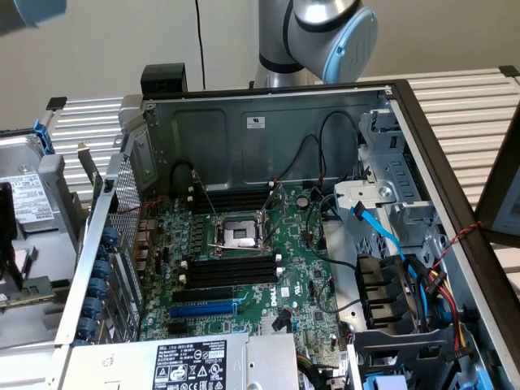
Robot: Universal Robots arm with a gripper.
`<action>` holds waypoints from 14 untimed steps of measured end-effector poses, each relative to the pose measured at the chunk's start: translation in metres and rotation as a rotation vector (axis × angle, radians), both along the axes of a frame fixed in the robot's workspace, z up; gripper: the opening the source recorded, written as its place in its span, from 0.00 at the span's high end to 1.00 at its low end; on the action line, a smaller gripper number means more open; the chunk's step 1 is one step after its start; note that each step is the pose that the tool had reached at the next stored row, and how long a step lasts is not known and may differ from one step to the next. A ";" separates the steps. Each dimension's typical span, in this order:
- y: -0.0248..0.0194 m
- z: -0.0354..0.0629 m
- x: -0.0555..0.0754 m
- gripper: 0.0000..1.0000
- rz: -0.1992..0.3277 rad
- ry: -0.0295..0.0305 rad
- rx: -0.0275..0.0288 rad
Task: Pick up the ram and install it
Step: 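Pick up the ram and move it above insertion slot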
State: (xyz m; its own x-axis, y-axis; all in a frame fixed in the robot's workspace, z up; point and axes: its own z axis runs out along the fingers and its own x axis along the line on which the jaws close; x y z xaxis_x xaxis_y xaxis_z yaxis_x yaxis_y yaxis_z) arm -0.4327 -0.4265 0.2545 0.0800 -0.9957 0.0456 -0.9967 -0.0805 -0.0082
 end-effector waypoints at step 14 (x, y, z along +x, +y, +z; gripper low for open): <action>-0.0001 0.0639 0.000 0.87 -0.014 0.0001 0.0000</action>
